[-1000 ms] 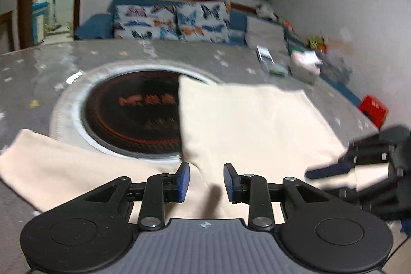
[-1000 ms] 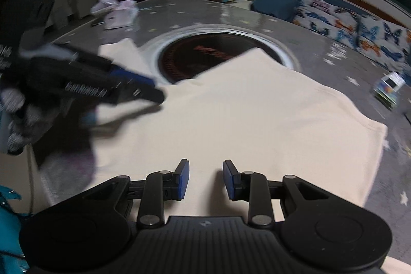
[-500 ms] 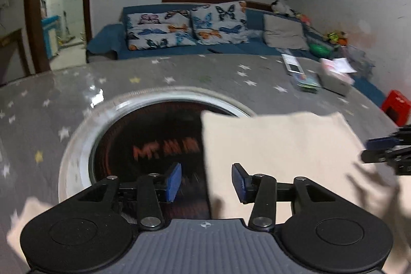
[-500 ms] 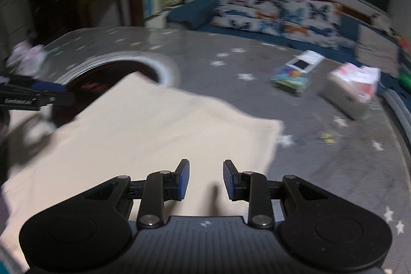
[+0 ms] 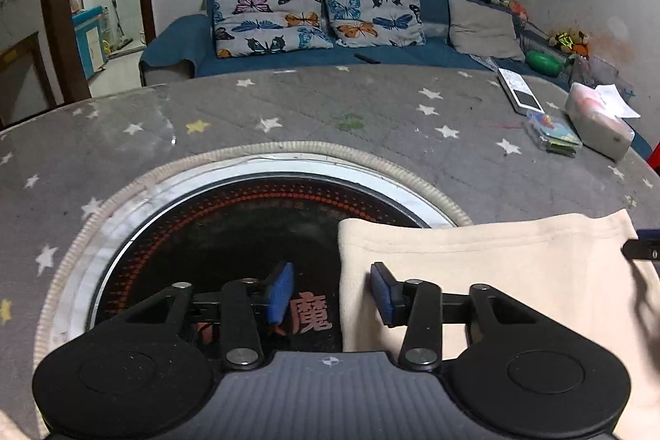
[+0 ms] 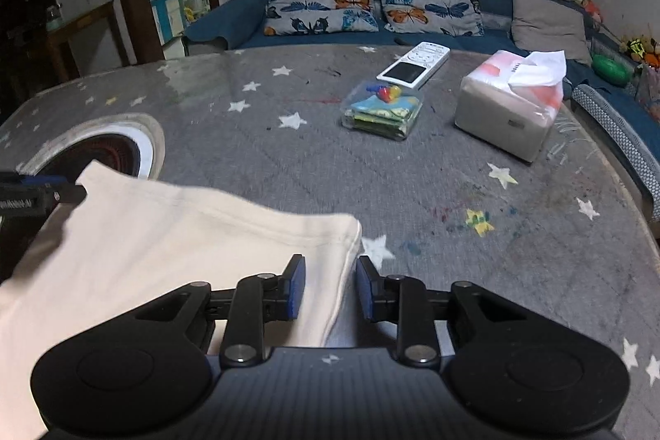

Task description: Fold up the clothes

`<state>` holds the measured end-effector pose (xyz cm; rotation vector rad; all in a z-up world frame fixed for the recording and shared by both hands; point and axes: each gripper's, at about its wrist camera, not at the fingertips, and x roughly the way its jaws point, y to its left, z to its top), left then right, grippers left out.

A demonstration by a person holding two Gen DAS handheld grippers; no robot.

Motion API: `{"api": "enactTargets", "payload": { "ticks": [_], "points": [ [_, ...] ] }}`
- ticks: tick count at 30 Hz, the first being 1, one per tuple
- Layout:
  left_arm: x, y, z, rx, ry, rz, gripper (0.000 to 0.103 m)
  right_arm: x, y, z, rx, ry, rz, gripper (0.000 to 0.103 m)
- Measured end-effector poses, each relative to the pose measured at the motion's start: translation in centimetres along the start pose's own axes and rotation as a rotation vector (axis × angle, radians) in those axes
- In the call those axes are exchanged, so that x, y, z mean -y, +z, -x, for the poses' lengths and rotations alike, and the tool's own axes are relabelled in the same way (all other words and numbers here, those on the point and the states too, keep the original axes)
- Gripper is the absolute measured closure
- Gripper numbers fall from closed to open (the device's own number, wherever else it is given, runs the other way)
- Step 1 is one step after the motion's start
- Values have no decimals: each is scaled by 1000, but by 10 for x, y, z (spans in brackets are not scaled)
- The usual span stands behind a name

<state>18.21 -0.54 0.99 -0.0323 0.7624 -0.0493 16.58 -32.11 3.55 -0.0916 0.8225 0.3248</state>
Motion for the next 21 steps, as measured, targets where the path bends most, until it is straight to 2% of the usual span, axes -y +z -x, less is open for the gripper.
{"api": "enactTargets", "payload": {
  "ticks": [1,3,5,8,13,15,21],
  "points": [
    [0,0,-1,4,-13,-5,74,1,1,-3,-3,-2,-3,86],
    [2,1,-1,8,-33,-16,94,3,4,-10,-8,-5,-9,96],
    [5,2,1,28,-10,-44,97,1,10,-15,3,-8,1,98],
    [2,4,4,74,38,-61,98,-7,22,-20,33,-13,30,99],
    [-13,10,-6,58,81,-18,98,-20,40,-44,36,-26,74,98],
    [-17,10,-9,48,79,-2,95,-23,43,-49,31,-25,86,95],
    [-15,9,4,51,61,4,91,-33,41,-24,60,18,135,90]
  ]
}}
